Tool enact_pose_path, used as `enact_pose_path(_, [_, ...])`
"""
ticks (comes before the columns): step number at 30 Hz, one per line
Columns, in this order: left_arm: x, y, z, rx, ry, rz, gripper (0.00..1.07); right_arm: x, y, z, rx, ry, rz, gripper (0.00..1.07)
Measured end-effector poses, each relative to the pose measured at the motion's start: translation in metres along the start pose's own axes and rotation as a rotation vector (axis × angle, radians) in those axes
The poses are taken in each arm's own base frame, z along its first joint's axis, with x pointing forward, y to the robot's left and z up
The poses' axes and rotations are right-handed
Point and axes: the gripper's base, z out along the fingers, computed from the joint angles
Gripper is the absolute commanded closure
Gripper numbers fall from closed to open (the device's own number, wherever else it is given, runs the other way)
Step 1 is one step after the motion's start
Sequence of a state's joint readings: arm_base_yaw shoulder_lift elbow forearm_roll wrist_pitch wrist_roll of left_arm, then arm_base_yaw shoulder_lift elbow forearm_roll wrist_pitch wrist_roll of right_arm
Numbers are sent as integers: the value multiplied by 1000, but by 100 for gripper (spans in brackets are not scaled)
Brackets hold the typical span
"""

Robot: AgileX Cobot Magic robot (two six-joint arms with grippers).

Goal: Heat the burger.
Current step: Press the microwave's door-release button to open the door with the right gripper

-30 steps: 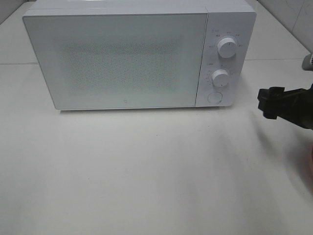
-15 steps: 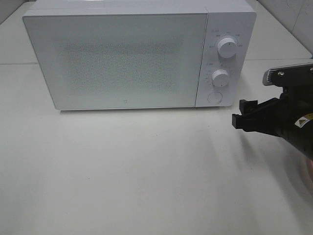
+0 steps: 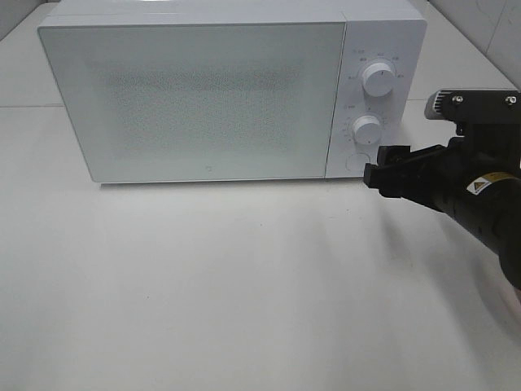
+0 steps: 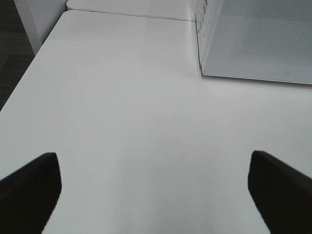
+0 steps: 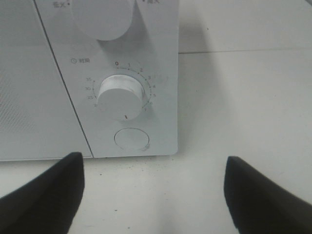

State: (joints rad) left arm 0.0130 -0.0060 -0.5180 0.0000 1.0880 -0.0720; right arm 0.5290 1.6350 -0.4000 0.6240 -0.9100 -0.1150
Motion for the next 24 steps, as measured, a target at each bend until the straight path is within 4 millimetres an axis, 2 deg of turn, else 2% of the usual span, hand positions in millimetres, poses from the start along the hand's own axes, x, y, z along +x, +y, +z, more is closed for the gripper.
enact_pose_path(2, [0,0,0,0,0,0,10,0,0,0,1,3,152,31])
enact_pose_path(3, [0,0,0,0,0,0,10,0,0,0,1,3,152,31])
enact_pose_path(4, [0,0,0,0,0,0,10,0,0,0,2,4,276,31])
enact_pose_path(5, [0,0,0,0,0,0,10,0,0,0,2,4,276,31])
enact_pose_path(6, [0,0,0,0,0,0,10,0,0,0,2,4,352,31])
enact_pose_path(7, [0,0,0,0,0,0,10,0,0,0,3,4,510,31])
enact_pose_path(8, [0,0,0,0,0,0,10,0,0,0,3,4,510,31])
enact_pose_path(10, [0,0,0,0,0,0,10,0,0,0,3,3,721,31])
enact_pose_path(11, [0,0,0,0,0,0,10,0,0,0,3,3,721,31])
enact_pose_path(12, [0,0,0,0,0,0,10,0,0,0,4,3,840,32])
enact_pose_path(13, [0,0,0,0,0,0,10,0,0,0,4,3,840,32])
enact_pose_path(15, [0,0,0,0,0,0,10,0,0,0,4,3,995,34])
enact_pose_path(17, [0,0,0,0,0,0,10,0,0,0,4,3,1042,35])
enact_pose_path(19, [0,0,0,0,0,0,10,0,0,0,4,4,1111,39])
enact_pose_path(21, [0,0,0,0,0,0,10,0,0,0,5,4,1187,48])
enact_pose_path(22, [0,0,0,0,0,0,10,0,0,0,5,4,1187,48])
enact_pose_path(24, [0,0,0,0,0,0,10,1,0,0,6,5,1224,64])
